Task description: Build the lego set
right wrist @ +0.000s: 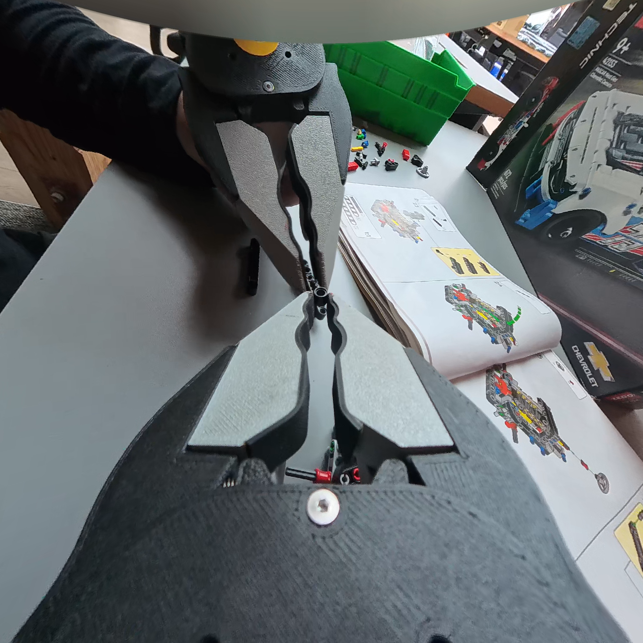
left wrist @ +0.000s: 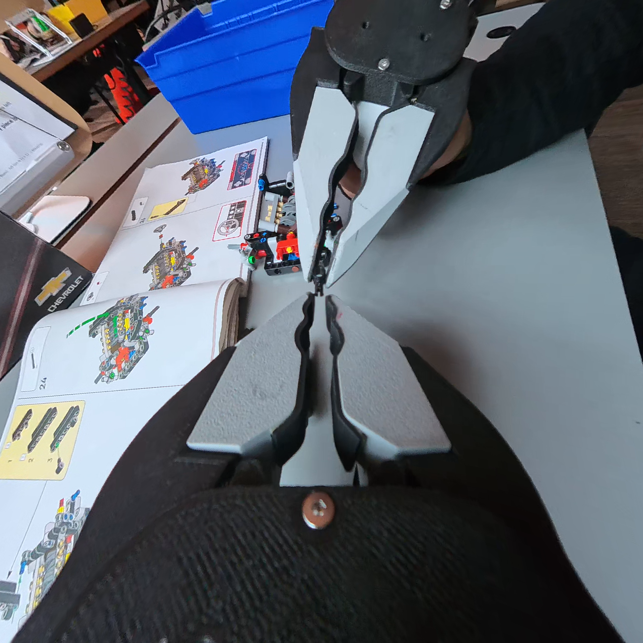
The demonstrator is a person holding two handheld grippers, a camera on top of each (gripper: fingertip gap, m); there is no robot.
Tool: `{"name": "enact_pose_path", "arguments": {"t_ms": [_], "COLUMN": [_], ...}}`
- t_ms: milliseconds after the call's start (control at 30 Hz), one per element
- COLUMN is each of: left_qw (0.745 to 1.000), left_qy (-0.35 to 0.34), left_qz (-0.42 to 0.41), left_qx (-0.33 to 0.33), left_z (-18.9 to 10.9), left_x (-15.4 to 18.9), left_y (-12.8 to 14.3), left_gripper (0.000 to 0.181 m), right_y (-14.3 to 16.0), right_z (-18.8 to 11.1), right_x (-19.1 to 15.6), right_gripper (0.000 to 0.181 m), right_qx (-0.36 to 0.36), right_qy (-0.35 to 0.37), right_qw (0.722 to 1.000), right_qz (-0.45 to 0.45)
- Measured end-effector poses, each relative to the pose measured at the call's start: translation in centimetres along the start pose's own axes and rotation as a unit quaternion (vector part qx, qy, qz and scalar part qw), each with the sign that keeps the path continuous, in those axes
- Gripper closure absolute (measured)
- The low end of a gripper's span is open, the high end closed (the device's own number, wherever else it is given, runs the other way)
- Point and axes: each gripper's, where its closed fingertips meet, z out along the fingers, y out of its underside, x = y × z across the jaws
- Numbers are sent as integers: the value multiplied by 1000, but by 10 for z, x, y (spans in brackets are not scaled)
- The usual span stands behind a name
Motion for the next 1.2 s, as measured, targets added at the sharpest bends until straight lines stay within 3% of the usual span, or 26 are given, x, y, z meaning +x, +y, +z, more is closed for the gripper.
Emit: {"name": "enact_pose_path", "arguments": {"t_ms": [1200], "left_qw": [999], "left_qy": [-5], "left_qz": [33], "left_qx": [15], "left_z": [-5], "left_x": [2], "left_y": [-6], "left_gripper": [180], "right_y": [1], "right_z": [-1], "right_x": [-3], "right_gripper": [178], "right_qx": [6], "right_qy": [-18], "right_qw": [1000], "right_qz": [17]}}
